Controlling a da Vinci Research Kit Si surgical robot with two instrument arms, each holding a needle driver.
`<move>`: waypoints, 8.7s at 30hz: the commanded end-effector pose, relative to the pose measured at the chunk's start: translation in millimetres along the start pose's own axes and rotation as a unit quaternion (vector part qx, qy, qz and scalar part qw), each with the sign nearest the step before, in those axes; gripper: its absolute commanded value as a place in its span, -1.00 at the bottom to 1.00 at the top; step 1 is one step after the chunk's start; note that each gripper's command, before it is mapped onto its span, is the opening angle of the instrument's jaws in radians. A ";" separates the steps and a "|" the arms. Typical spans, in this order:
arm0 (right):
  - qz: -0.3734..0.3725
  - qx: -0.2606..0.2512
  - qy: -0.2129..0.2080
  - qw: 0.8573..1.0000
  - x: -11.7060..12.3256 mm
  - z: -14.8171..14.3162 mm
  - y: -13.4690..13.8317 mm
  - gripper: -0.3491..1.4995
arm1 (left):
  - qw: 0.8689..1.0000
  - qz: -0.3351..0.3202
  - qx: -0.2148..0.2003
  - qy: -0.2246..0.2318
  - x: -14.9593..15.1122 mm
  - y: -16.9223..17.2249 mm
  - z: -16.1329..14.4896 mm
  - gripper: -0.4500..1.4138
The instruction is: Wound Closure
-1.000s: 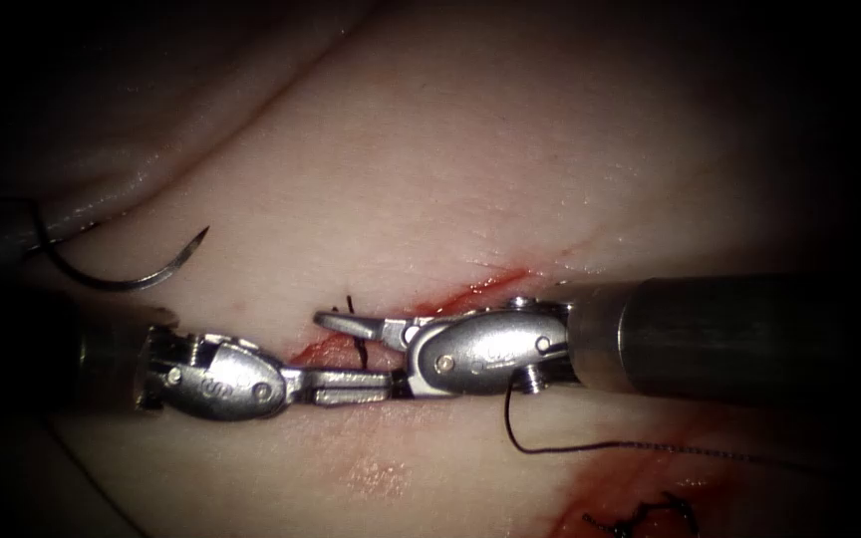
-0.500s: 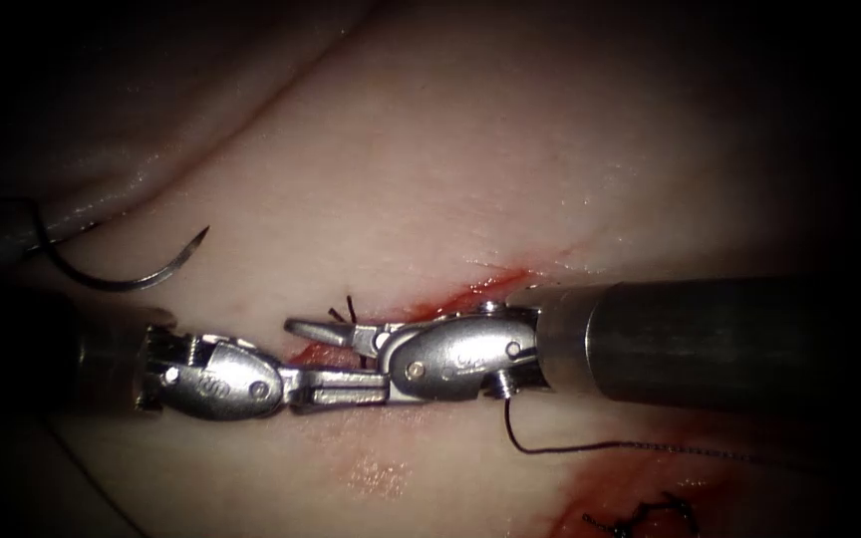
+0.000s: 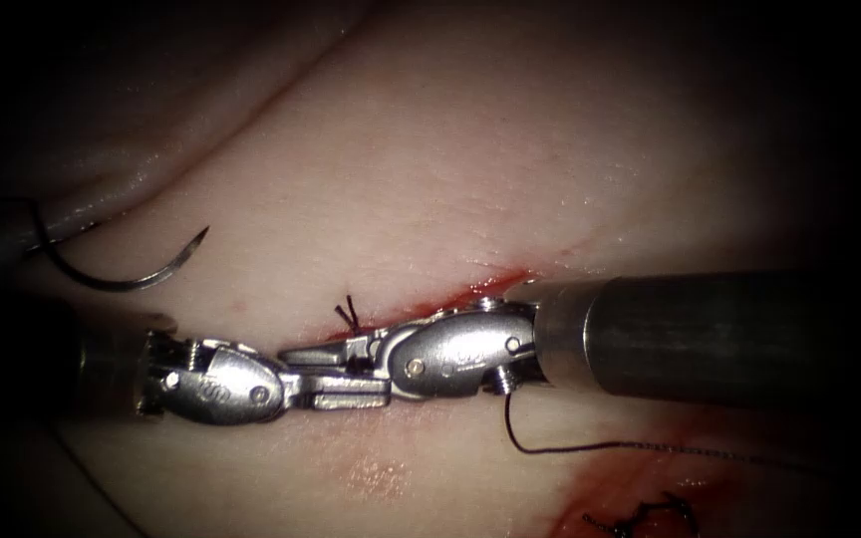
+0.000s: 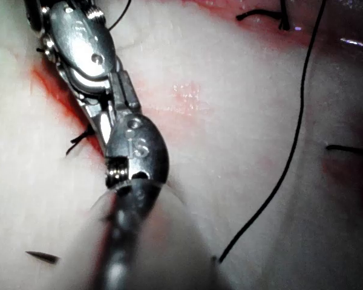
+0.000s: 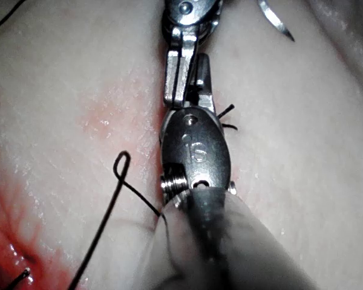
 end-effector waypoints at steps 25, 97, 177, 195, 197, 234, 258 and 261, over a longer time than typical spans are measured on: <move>0.053 -0.065 -0.059 0.995 2.1 -5.9 2.4 0.96 | 0.999 -0.024 0.019 -0.008 2.9 -1.4 -2.7 -1.00; 0.108 -0.111 -0.109 0.982 2.6 -10.4 3.1 0.93 | 0.903 -0.283 0.241 -0.213 -7.5 -17.0 -11.2 -0.23; 0.158 -0.114 -0.175 0.965 4.6 -15.4 5.2 0.82 | 0.974 -0.026 0.076 -0.210 3.6 -10.8 -1.8 -1.00; 0.241 -0.136 -0.170 0.946 4.2 -17.7 9.6 0.55 | 0.986 0.140 -0.073 -0.059 1.9 -9.3 2.2 -1.00; 0.277 -0.132 -0.151 0.940 3.5 -17.7 9.9 0.55 | 0.983 0.152 -0.093 -0.036 1.7 -8.5 2.7 -1.00; 0.426 -0.054 0.064 0.901 2.9 -9.3 9.5 0.35 | 0.961 0.211 -0.174 0.052 1.6 -4.4 5.6 -1.00; 0.551 -0.220 -0.041 0.804 4.1 -13.7 11.4 -1.00 | 0.991 0.114 0.017 -0.074 2.8 -6.2 5.3 0.44; 0.554 -0.238 -0.068 0.795 4.0 -13.4 11.3 -1.00 | 0.988 0.128 0.044 -0.073 3.1 -6.7 5.1 0.23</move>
